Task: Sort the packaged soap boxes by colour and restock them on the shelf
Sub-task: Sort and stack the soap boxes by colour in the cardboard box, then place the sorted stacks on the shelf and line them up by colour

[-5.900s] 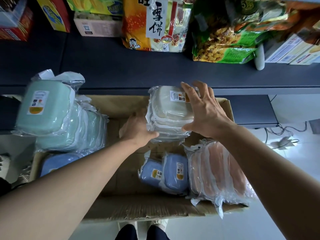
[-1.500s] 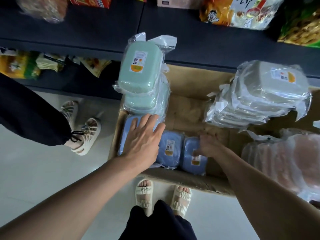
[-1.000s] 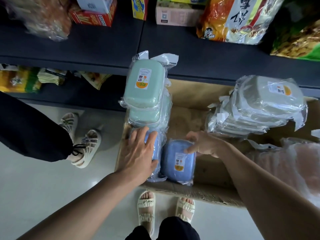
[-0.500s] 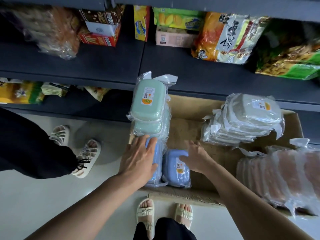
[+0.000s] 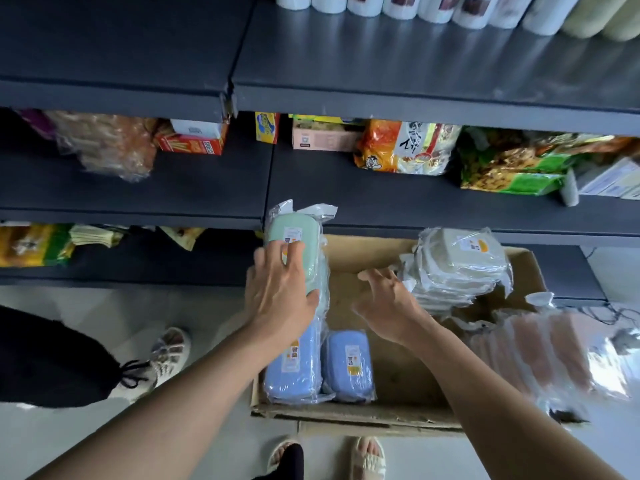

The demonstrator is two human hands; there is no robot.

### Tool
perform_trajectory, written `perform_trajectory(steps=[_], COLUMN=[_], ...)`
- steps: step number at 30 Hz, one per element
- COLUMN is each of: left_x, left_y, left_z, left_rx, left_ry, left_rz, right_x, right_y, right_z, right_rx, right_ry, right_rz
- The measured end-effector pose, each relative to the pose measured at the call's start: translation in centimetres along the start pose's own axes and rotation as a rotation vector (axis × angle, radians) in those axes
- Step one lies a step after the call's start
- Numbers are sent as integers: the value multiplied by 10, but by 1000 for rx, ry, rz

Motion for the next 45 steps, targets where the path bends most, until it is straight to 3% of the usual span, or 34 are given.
perform_trajectory(steps=[12, 23, 28, 39, 45], left_x=[-54, -44, -27, -7, -1], left_y=[-49, -23, -7, -9, -3], left_z=[19, 52, 83, 123, 134], left_rx=[96, 283, 321, 253, 203], left_ry=[477, 476, 475, 516, 458], left_rz=[188, -14, -111, -91, -40], right_x=[-1, -36, -59, -82, -78], right_y=[3, -7, -33, -90, -82], right_z=[-17, 15, 52, 83, 90], right_rx=[-30, -4, -121, 172, 169], right_ry=[-29, 63, 50, -140, -173], right_rz=[-55, -19, -46, -169, -196])
Point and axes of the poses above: each hand's wrist, its own x-axis away from the middle knuckle, its own y-axis out of the back of the hand, z = x × y, the point moved 4 cm from there along -x, towards the middle knuckle, and after that the axes turned 2 degrees about x, right-handed, at the moved point
